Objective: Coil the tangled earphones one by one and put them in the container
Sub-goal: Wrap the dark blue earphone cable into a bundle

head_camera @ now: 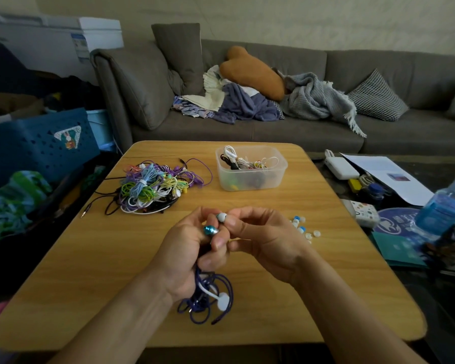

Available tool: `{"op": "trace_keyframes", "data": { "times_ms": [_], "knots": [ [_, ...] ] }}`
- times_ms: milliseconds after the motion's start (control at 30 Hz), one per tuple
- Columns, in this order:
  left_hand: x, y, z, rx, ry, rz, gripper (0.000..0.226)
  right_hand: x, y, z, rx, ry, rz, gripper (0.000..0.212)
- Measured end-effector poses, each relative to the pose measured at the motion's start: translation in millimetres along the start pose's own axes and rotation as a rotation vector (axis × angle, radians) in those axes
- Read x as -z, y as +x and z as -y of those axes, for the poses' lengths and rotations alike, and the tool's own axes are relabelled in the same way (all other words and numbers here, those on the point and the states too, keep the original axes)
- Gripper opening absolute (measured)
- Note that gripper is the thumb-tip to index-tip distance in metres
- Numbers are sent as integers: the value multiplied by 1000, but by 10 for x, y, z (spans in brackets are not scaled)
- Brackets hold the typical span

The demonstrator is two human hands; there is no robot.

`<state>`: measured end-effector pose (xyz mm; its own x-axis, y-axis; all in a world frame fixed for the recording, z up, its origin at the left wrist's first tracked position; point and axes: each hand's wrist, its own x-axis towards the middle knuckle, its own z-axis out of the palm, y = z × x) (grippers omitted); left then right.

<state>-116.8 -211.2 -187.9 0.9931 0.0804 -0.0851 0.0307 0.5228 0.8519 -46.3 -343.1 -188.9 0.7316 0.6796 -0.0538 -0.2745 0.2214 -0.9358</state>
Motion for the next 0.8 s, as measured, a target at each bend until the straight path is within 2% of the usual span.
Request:
{"op": "trace_keyframes", "data": {
  "times_ms": [100,167,267,333,400,500,667,800],
  "knots": [
    [19,2,2,33,12,34,26,2,-12,1,44,-71,-39,21],
    [27,11,-6,46,13,28,27,7,-19,4,103,-146,-60,14],
    [40,44,-8,49,18,-12,32,32,0,-1,275,-389,-136,4],
    [34,71,1,33,30,-64,35,51,10,-4,370,-570,-186,6],
    [17,89,14,-5,92,-130,34,79,6,-4,383,-653,-200,13],
    [-1,87,39,-92,253,-193,28,117,-17,-8,356,-702,-160,18],
    [-9,71,71,-156,364,-207,9,111,-36,11,348,-645,-143,15],
    [-36,62,74,-179,380,-202,11,109,-11,-2,322,-552,-175,13]
  ]
}}
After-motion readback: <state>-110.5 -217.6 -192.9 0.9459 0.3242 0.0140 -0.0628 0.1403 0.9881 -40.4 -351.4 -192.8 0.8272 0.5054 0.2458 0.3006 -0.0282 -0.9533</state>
